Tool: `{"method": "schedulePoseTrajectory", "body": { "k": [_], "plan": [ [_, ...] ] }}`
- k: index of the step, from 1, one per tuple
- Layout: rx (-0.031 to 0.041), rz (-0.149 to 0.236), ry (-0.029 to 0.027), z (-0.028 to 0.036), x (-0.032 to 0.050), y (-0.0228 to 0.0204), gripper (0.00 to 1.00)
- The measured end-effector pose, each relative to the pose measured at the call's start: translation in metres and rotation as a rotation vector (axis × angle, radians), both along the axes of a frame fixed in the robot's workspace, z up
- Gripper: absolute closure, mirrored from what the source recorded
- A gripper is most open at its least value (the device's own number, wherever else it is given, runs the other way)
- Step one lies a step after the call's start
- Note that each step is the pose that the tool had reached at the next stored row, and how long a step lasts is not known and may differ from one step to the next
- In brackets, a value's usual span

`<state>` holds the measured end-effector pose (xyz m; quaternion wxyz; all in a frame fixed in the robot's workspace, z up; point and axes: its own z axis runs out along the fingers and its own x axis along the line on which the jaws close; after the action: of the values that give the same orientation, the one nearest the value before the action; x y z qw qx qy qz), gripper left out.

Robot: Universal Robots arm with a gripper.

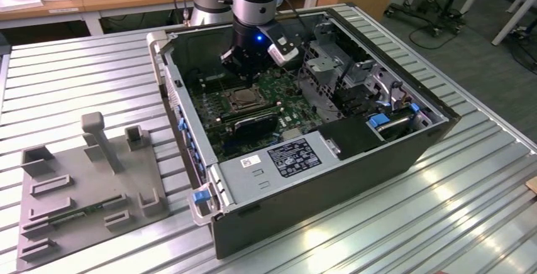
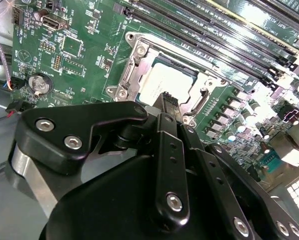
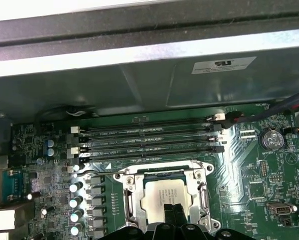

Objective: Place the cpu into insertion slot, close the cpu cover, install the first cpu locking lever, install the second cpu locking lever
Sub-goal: 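Close the cpu cover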

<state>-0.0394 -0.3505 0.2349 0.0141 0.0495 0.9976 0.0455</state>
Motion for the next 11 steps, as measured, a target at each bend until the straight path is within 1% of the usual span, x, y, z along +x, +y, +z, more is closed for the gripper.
{"method": "schedulePoseTrajectory", "body": {
  "k": [2, 11],
  "plan": [
    [0.0002, 0.007, -0.0001, 0.0000, 0.0000, 0.0000, 0.89],
    [-0.0001, 0.007, 0.0000, 0.0002, -0.0009, 0.0000, 0.89]
  ]
}}
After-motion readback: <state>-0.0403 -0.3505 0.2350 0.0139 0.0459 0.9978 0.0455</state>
